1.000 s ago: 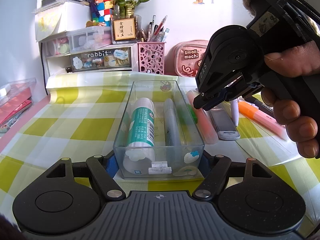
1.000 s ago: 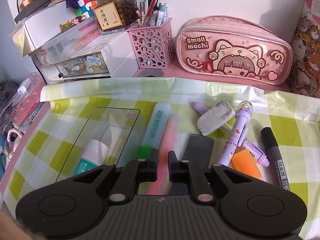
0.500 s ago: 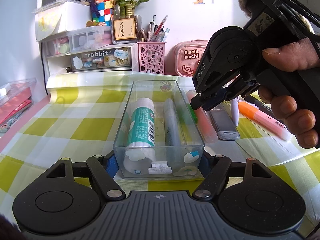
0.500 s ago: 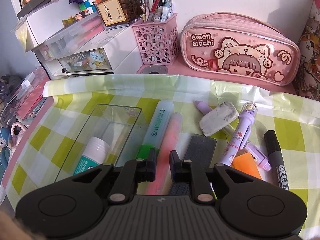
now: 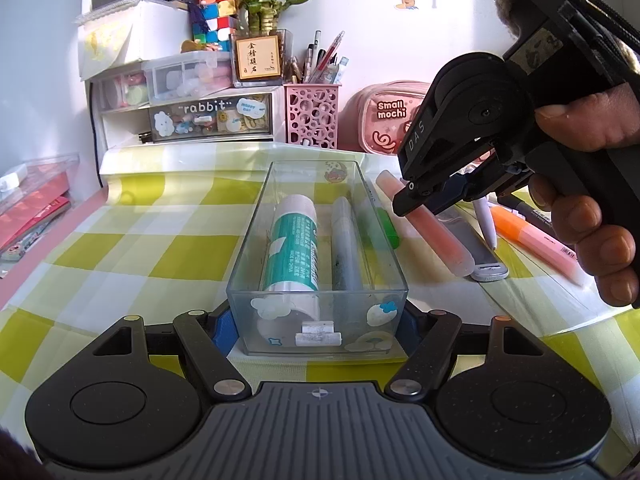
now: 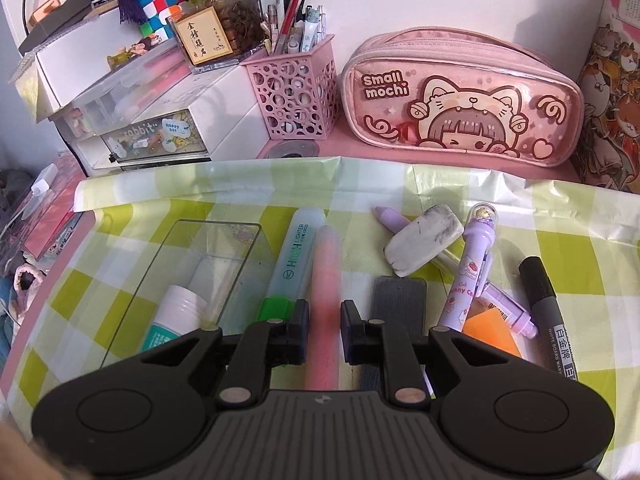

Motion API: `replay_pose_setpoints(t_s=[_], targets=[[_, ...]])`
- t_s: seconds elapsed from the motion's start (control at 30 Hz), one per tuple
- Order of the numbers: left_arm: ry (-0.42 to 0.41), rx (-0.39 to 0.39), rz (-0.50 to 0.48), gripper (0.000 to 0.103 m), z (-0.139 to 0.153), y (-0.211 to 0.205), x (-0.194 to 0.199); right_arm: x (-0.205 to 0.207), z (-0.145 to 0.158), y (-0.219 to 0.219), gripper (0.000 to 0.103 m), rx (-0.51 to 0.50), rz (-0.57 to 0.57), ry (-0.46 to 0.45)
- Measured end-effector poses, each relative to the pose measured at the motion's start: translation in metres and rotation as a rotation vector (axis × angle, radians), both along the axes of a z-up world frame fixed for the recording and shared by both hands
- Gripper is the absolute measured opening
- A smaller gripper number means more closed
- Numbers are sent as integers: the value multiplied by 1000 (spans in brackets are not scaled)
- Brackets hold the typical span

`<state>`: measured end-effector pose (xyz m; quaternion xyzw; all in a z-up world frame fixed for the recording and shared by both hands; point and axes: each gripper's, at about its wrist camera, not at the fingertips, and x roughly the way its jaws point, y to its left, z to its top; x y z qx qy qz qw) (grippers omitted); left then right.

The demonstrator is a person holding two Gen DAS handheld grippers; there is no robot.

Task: Organize stationery
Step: 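Lower the pink highlighter into the clear box and open the right gripper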

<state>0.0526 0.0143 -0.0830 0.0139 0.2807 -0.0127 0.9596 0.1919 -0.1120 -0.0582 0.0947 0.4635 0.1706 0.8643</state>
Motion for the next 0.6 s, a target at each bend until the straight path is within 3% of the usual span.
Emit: replay_pose_setpoints(t_s=[0.4, 0.6], targets=[[-2, 2, 0, 73, 0, 0, 0, -16, 40, 1, 2, 227, -13, 30], [-2, 1, -1, 73, 0, -1, 0, -10, 32, 12, 2, 356, -31, 150]])
